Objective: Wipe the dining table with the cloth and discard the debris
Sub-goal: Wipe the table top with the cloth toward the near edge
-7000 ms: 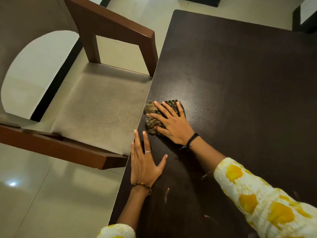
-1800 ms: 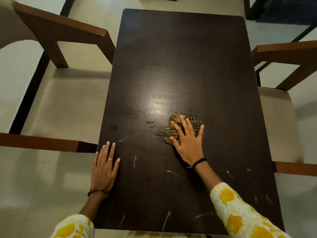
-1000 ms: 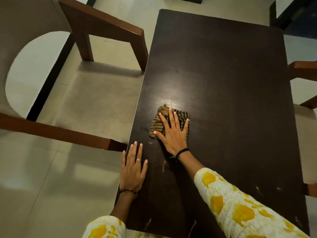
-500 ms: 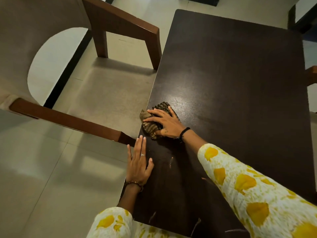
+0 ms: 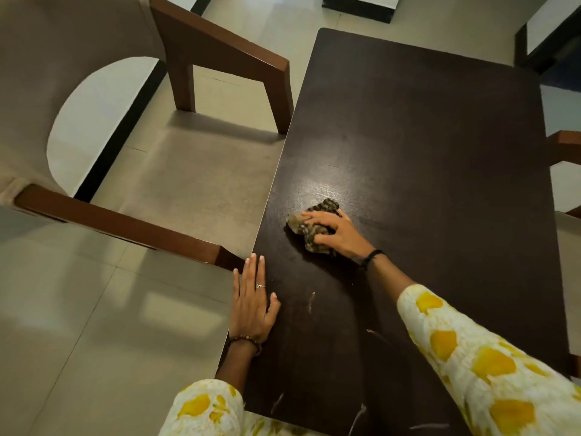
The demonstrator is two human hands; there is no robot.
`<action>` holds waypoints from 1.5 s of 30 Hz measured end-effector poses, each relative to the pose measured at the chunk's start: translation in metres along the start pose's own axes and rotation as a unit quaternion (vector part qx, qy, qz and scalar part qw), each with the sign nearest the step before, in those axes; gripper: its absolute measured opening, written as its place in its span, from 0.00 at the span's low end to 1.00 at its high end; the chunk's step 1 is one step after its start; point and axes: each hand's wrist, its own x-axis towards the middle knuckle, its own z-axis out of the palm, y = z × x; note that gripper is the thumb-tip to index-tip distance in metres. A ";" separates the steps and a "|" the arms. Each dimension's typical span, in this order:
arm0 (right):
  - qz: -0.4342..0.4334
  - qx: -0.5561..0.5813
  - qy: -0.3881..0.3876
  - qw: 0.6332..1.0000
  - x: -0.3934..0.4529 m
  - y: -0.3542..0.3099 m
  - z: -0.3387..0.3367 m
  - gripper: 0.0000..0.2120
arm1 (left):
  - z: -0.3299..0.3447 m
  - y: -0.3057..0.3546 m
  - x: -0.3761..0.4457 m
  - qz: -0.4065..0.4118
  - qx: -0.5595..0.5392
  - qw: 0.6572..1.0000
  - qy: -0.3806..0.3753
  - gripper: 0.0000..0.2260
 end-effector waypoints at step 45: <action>-0.036 -0.113 -0.159 0.980 -0.183 0.117 -0.121 0.16 | 0.093 0.188 -0.089 0.060 0.107 0.989 -0.086 0.34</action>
